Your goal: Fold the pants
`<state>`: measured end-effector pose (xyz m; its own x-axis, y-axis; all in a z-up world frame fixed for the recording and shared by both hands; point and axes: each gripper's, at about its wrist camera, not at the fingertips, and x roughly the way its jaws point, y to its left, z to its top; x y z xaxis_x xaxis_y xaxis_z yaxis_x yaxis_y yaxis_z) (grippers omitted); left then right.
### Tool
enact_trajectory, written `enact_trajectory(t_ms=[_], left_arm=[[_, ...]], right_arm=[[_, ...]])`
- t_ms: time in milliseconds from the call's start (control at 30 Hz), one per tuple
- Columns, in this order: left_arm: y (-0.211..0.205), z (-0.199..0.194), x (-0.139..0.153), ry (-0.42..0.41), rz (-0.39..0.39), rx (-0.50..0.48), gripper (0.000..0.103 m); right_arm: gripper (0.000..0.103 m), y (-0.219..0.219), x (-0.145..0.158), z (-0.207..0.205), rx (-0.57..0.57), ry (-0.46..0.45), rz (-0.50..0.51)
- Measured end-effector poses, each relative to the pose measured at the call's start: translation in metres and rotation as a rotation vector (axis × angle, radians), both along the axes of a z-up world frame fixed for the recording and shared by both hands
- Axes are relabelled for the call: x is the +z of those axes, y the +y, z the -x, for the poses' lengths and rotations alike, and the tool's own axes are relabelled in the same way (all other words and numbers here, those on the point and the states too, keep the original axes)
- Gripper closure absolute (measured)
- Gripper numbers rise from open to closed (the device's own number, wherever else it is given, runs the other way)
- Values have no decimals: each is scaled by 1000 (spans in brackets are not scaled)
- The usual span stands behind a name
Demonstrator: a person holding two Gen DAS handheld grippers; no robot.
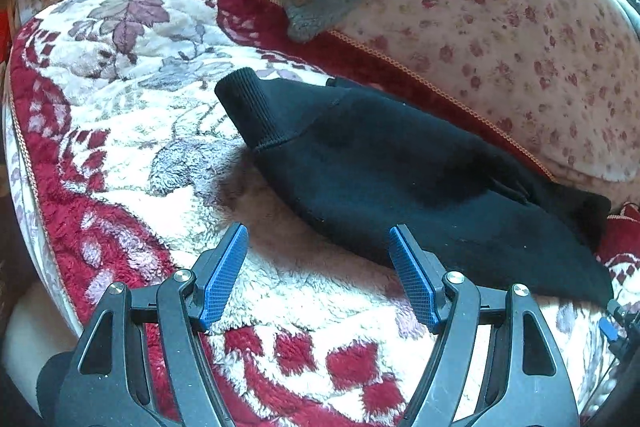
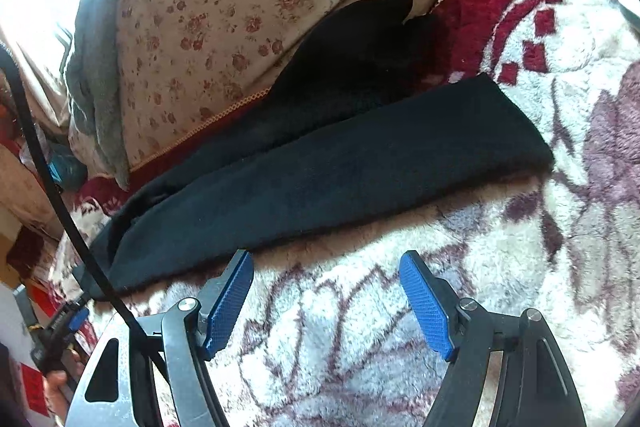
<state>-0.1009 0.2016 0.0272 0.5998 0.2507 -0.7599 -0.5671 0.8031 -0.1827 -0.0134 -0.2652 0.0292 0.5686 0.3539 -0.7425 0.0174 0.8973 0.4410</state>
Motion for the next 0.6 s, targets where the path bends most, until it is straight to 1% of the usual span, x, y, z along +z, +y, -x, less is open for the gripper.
enact_trajectory(t_ms=[233,267,400,467,533,600], left_arm=[[-5,-16,-7,14,-3,-16,29],[-5,-18,-8,15,-2,-18,29],[-5,-26,-10,17,-1,-22,29],[-3,-28,-11,16,5,-17,29],[-1,-31,-13,21,13,-18,29],[0,-35,-14,23,14,-15,29]], right_arm=[[29,-14,-7,-13,-15,-20,-91],[33,-15,-7,-15,-21,-19,-93],[38,-22,-11,-21,-41,-27,-132],[43,-26,-12,-26,-56,-28,-149],[45,-31,-14,-31,-67,-30,-176],[49,-35,-18,-36,-81,-28,-195]])
